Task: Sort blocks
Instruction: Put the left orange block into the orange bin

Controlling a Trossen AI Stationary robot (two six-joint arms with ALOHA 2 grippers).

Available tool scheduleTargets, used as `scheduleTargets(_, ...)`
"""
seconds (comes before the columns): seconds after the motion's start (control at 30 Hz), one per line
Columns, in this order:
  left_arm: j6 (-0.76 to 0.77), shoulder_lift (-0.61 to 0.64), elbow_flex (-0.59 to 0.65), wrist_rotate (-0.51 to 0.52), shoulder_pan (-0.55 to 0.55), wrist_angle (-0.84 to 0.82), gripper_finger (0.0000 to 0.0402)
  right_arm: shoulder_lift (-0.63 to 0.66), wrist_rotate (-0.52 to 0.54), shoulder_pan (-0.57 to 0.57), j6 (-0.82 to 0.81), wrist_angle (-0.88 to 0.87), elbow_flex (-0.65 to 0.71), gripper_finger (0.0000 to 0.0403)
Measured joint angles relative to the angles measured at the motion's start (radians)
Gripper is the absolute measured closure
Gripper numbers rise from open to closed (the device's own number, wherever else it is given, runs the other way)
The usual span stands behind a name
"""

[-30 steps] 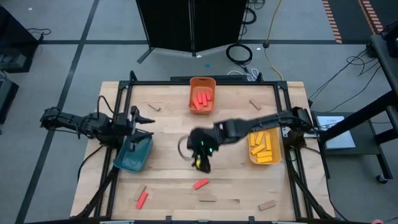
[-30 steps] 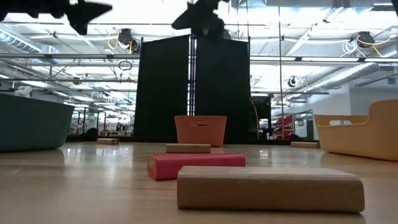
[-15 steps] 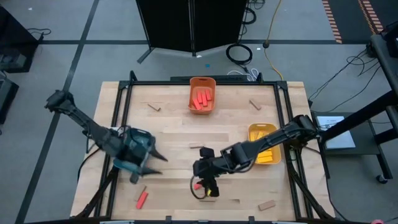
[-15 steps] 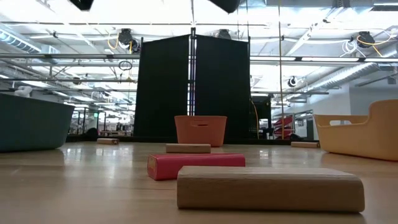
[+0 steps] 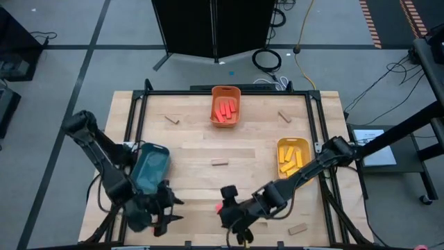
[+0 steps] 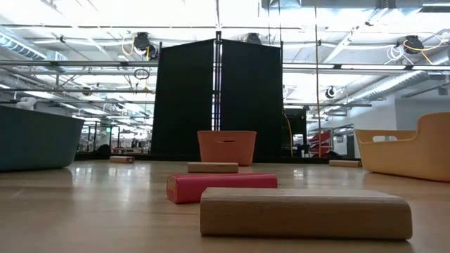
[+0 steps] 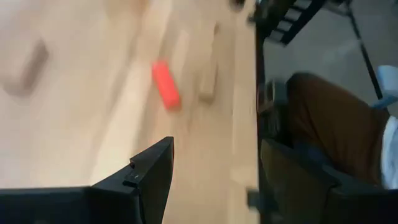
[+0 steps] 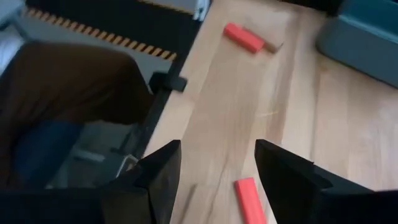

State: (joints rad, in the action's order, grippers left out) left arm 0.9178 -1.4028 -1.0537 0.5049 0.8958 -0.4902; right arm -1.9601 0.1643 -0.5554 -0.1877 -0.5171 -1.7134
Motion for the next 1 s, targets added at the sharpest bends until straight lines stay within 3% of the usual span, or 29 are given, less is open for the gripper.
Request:
scheduleTargets(0.17,0.333,-0.095,0.000,-0.098,0.054,-0.098,0.0164,-0.058,0.001,-0.024,0.047,0.029,0.000,0.0204)
scheduleTargets(0.37,0.638,-0.191,0.000,-0.316,0.088,-0.186,0.0164,-0.117,-0.007,-0.029,0.050,0.066,0.000,0.0204)
scheduleTargets(0.7,0.880,-0.287,0.000,-0.583,0.089,-0.198,0.0164,-0.146,-0.013,-0.025,0.066,0.073,0.001,0.0204)
scheduleTargets(1.0,0.897,-0.293,0.000,-0.617,0.090,-0.193,0.0164,-0.146,-0.012,-0.006,0.088,0.080,0.001,0.0204)
